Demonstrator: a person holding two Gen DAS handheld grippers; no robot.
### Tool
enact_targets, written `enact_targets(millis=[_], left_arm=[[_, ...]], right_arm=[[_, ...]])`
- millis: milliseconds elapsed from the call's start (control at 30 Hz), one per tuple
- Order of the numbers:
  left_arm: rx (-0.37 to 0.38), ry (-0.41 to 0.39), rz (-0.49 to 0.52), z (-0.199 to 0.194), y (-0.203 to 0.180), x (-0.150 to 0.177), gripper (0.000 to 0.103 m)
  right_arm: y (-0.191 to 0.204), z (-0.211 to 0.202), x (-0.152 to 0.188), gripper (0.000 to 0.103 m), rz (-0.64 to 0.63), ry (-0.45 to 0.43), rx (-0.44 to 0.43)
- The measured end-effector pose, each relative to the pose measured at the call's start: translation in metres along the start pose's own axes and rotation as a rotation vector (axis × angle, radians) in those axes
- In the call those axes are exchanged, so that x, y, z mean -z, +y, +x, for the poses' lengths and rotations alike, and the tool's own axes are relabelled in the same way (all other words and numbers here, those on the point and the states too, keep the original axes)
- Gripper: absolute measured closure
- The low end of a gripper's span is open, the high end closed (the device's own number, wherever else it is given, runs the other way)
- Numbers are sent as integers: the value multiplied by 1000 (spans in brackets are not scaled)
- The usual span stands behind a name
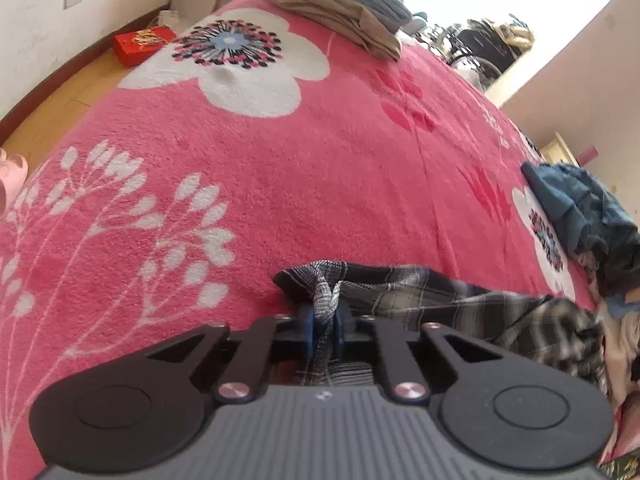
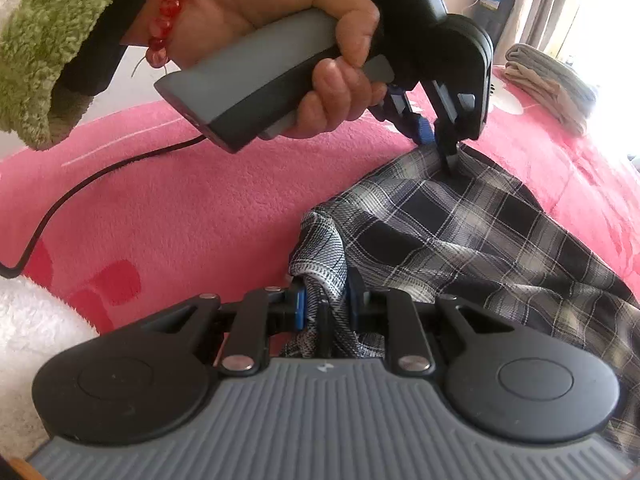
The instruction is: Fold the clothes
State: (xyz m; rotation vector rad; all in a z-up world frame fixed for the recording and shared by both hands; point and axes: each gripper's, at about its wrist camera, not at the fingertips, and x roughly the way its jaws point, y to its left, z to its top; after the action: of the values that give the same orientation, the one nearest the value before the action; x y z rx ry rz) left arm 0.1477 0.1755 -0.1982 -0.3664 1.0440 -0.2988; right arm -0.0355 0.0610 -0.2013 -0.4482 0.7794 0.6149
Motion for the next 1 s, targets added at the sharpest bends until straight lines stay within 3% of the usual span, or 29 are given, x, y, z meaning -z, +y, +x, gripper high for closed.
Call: enact_targets(millis=[233, 533, 767, 1000], left_arm=[[23, -58, 14, -25, -47, -13, 94], [74, -118, 40, -55, -122, -31, 95], [130, -148, 110, -51, -214, -34, 95], [184, -108, 208, -9, -307, -14, 95]], right_arm=[[-20, -32, -2, 88, 117, -85, 50], [-76, -104, 19, 89, 434, -258, 120], [-131, -176, 68, 89, 723, -405, 201], [-192, -213, 147, 89, 1039, -514, 253]])
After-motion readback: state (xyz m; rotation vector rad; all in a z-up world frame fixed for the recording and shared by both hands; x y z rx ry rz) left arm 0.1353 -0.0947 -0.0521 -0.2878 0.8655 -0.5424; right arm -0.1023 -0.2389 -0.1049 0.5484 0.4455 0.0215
